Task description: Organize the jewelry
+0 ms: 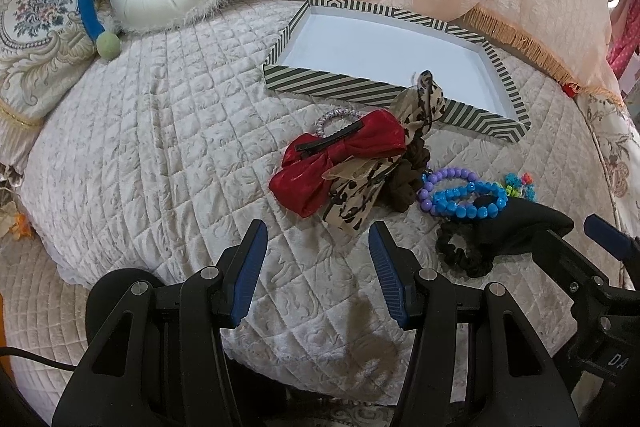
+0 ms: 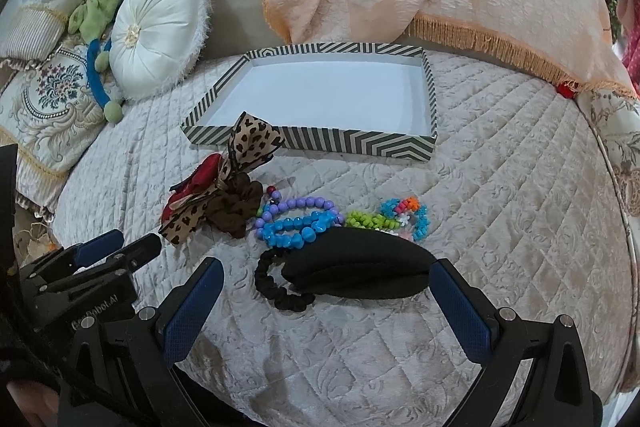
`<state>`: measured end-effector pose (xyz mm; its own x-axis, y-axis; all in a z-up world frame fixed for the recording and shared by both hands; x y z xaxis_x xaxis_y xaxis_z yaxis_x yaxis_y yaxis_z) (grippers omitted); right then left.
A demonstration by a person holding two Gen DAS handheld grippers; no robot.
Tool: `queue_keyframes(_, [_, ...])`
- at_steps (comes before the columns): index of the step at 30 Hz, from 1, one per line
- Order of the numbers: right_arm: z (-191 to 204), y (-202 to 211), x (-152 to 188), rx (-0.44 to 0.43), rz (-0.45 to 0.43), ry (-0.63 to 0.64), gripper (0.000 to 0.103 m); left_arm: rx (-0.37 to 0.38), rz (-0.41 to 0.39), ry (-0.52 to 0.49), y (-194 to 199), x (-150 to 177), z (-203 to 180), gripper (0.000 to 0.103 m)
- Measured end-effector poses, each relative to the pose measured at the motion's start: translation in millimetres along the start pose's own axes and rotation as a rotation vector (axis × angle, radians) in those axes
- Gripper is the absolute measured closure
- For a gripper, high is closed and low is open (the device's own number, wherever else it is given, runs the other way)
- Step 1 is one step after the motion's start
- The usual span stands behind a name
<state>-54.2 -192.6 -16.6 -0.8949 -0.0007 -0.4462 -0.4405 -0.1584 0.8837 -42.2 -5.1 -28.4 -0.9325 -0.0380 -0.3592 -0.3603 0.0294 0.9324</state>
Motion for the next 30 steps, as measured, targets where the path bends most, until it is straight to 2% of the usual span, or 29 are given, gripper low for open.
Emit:
queue_keyframes(9, [-23.1, 9.9, -3.0, -0.008, -0.012, -0.021, 0.001, 0.126, 0.062, 0.101, 4.4, -23.7, 39.2, 0.05])
queue_keyframes(14, [-32.1, 13.0, -4.8, -0.04, -0.017, -0.035, 0.004, 0.145, 0.078, 0.106, 2.1, -41.7, 49.0, 0.05])
queue_keyframes(17, [-29.1, 11.6, -4.9, -0.052, -0.01, -0.016, 0.006, 0.184, 0.094, 0.03, -6.7, -56.2, 42.3, 0.05])
queue_keyframes(23, [-28.5, 5.2, -4.4, -0.065, 0.018, -0.01, 0.006, 0.242, 0.208, -0.226, -38.2, -65.9, 19.9, 0.05])
queue_keyframes(26, [-26.5, 0.2, -8.1, -0.064, 0.027, 0.003, 0.007, 0.212, 0.208, -0.269, -51.1, -73.4, 19.4, 0.05])
queue_keyframes(28, [-24.3, -2.8, -11.8, -0.065, 0.03, 0.011, 0.007, 0.228, 0.2, -0.284, -56.8, -79.3, 16.4, 0.05])
queue_keyframes(30, [-22.7, -6.2, -15.3, -0.065, 0.032, 0.023, 0.012, 0.248, 0.198, -0.317, -62.7, -83.1, 10.1, 0.05])
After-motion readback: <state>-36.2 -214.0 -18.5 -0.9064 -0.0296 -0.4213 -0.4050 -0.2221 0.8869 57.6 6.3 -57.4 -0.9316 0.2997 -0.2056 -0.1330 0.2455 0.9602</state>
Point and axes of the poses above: each gripper's, at about its wrist camera, not at the fingertips, and y roughly against the way its jaws point, z to its left, x to its underside, the point moved 4 cm from there along -y, roughly the way its jaws point, and after that the axes turned 10 degrees about z, right-handed, at the moved point
